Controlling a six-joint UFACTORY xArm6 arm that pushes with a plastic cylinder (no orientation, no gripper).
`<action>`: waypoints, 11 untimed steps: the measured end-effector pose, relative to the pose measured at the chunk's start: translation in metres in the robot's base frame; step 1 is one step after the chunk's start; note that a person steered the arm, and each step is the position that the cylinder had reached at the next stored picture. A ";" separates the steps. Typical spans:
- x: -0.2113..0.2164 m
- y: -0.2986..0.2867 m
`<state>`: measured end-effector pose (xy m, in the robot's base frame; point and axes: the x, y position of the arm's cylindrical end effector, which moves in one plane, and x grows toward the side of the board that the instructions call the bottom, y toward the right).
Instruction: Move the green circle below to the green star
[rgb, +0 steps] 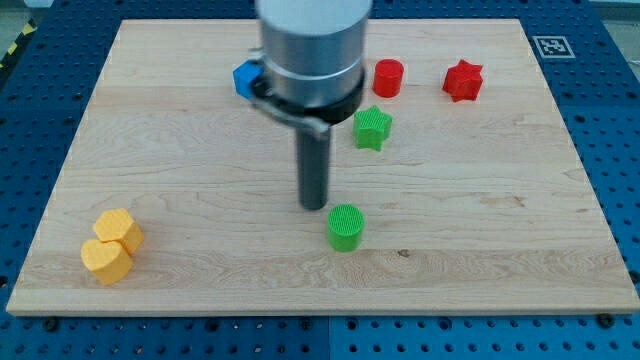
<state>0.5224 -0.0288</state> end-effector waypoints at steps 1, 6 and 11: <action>0.041 -0.018; 0.039 0.055; 0.016 0.083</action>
